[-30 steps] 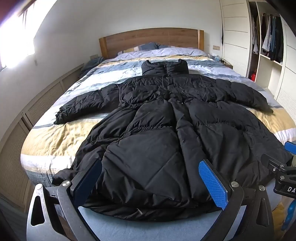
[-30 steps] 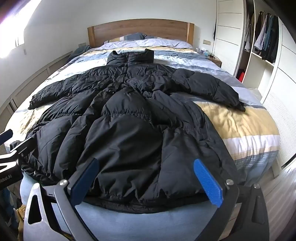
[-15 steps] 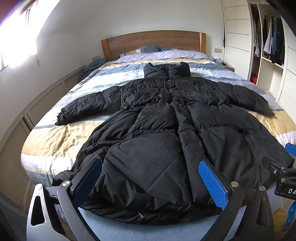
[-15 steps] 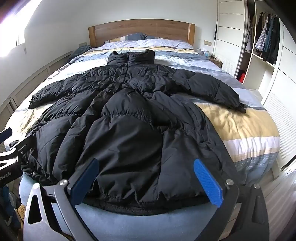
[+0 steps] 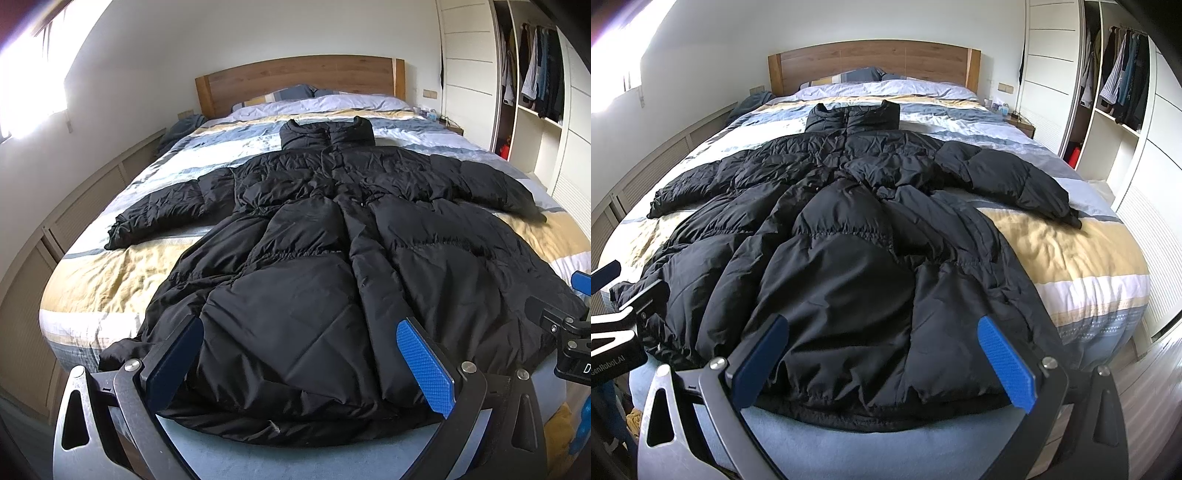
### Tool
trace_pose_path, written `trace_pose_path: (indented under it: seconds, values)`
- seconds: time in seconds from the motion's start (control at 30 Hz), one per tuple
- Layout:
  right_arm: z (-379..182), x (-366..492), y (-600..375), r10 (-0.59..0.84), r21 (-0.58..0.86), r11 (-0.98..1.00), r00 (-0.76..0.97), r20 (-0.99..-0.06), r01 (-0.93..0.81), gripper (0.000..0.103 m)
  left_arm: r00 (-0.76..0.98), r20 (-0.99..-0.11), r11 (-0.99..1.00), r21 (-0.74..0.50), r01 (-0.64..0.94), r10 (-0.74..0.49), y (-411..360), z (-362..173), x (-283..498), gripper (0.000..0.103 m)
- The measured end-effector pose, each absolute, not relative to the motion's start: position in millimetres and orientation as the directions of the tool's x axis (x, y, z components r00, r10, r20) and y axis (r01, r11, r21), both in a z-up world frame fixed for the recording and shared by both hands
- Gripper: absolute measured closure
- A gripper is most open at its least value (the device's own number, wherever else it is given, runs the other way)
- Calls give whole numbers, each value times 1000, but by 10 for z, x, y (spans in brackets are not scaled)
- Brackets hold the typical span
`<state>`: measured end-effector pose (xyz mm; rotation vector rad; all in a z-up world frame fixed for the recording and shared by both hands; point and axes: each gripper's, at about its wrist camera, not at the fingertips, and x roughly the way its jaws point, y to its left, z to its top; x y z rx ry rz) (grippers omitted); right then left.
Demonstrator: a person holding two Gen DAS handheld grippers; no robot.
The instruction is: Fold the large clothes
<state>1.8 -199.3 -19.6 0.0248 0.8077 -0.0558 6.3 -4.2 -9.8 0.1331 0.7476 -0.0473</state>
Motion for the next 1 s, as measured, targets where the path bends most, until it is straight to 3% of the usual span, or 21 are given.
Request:
trace_pose_path:
  seconds: [1.0]
  values:
    - [-195,76,-1989,-38,2,998,692,-720,57,0,704,-710,990,81,116,-24,-53,-162,150,0]
